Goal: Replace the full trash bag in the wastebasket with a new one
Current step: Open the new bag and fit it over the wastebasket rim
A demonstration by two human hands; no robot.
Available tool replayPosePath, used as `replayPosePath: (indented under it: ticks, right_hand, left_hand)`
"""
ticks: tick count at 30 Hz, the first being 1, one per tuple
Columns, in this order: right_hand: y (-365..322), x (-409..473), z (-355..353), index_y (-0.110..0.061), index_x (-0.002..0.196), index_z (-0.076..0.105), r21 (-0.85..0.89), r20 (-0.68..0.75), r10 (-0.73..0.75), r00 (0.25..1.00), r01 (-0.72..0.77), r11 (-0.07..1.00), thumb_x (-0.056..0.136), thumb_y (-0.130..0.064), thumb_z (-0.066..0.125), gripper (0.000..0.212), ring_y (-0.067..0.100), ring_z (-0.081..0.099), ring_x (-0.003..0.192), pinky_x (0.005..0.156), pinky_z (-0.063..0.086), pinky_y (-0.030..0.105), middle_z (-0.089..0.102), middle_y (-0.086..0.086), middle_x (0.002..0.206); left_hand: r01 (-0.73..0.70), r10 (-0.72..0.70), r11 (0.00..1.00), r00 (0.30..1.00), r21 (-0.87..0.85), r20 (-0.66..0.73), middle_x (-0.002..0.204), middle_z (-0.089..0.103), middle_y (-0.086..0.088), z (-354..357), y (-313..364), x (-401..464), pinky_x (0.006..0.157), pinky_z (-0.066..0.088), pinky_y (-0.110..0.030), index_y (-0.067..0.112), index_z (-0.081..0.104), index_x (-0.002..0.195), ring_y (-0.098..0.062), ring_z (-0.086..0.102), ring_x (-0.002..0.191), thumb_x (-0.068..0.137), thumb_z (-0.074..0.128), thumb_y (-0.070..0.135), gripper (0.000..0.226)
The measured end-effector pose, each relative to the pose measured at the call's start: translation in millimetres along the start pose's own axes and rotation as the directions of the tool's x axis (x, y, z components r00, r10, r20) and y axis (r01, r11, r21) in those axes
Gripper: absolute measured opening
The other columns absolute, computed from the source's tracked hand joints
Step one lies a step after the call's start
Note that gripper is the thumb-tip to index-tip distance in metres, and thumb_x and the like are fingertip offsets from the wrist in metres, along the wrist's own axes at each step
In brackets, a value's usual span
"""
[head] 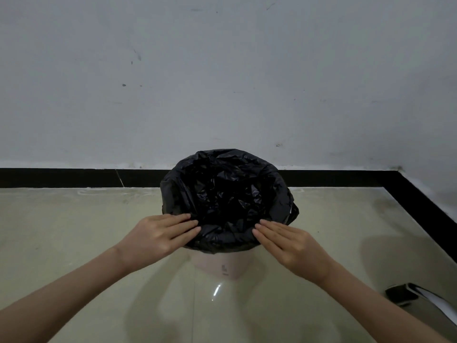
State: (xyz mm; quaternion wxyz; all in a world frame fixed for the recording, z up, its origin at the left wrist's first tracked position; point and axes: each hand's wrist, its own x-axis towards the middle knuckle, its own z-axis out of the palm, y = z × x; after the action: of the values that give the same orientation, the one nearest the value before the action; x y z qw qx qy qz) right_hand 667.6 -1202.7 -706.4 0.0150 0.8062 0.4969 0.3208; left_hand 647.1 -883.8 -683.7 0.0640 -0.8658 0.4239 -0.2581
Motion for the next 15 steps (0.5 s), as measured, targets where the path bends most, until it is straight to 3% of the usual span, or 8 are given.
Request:
replayPosePath:
  ticks: [2,4,7,9,11,13,15]
  right_hand:
    - [10,9,16,-0.003,0.110,0.065,-0.029,0.002,0.064,0.998,-0.064,0.998,0.089,0.001,0.045,0.029,0.023,0.064,0.105,0.088,0.054,0.035,0.070,0.011,0.108]
    - [19,17,29,-0.002,0.114,0.062,-0.041,0.022,0.151,0.988,-0.150,0.988,0.094,0.002,0.035,0.034,0.025,0.062,0.109,0.090,0.053,0.037,0.068,0.012,0.113]
    - [26,21,47,0.001,0.126,0.049,-0.070,0.047,0.246,0.968,-0.243,0.968,0.095,0.004,0.027,0.038,0.028,0.052,0.122,0.099,0.046,0.040,0.060,0.015,0.125]
    - [25,19,61,0.002,0.134,0.037,-0.091,0.044,0.289,0.956,-0.284,0.954,0.093,0.008,0.027,0.043,0.031,0.039,0.131,0.108,0.036,0.040,0.049,0.017,0.136]
    - [22,18,73,0.002,0.141,0.022,-0.133,0.054,0.342,0.938,-0.333,0.934,0.092,0.009,0.016,0.049,0.032,0.024,0.138,0.115,0.020,0.041,0.033,0.017,0.146]
    - [22,23,80,0.001,0.143,0.011,-0.194,0.085,0.406,0.910,-0.384,0.903,0.090,0.006,0.005,0.053,0.031,0.016,0.140,0.114,0.014,0.045,0.022,0.015,0.150]
    - [26,31,83,0.001,0.143,0.012,-0.229,0.114,0.461,0.880,-0.428,0.874,0.085,0.004,0.009,0.058,0.030,0.021,0.140,0.114,0.022,0.046,0.026,0.015,0.151]
  left_hand:
    - [0.102,-0.101,0.995,0.994,0.021,-0.048,0.095,0.073,-0.005,13,-5,9,0.065,0.054,-0.025,0.010,0.069,0.102,-0.021,0.068,0.086,0.097,0.030,0.005,0.040]
    - [0.218,-0.215,0.976,0.974,0.027,-0.069,0.093,0.071,-0.008,26,-6,18,0.067,0.053,-0.026,0.007,0.066,0.107,-0.023,0.066,0.085,0.096,0.026,0.001,0.042]
    - [0.349,-0.345,0.935,0.936,0.058,-0.062,0.115,0.064,-0.016,58,1,13,0.090,0.049,-0.035,0.003,0.049,0.126,-0.028,0.058,0.108,0.090,0.028,-0.004,0.042]
    - [0.420,-0.421,0.906,0.907,0.047,0.024,0.145,0.035,-0.016,73,8,6,0.109,0.031,-0.040,0.002,0.029,0.137,-0.029,0.031,0.134,0.084,0.038,0.006,0.054]
    - [0.476,-0.482,0.876,0.866,0.079,0.131,0.154,0.001,-0.012,80,12,5,0.113,0.012,-0.042,0.002,0.016,0.141,-0.026,0.005,0.142,0.083,0.033,0.023,0.064]
    - [0.499,-0.517,0.856,0.832,0.136,0.202,0.153,-0.007,-0.011,81,9,13,0.113,0.004,-0.043,0.003,0.013,0.142,-0.025,-0.001,0.142,0.082,0.030,0.035,0.070]
    - [0.495,-0.535,0.844,0.808,0.205,0.247,0.155,0.000,-0.011,79,1,24,0.113,0.001,-0.044,0.003,0.015,0.142,-0.025,0.001,0.142,0.082,0.028,0.041,0.073]
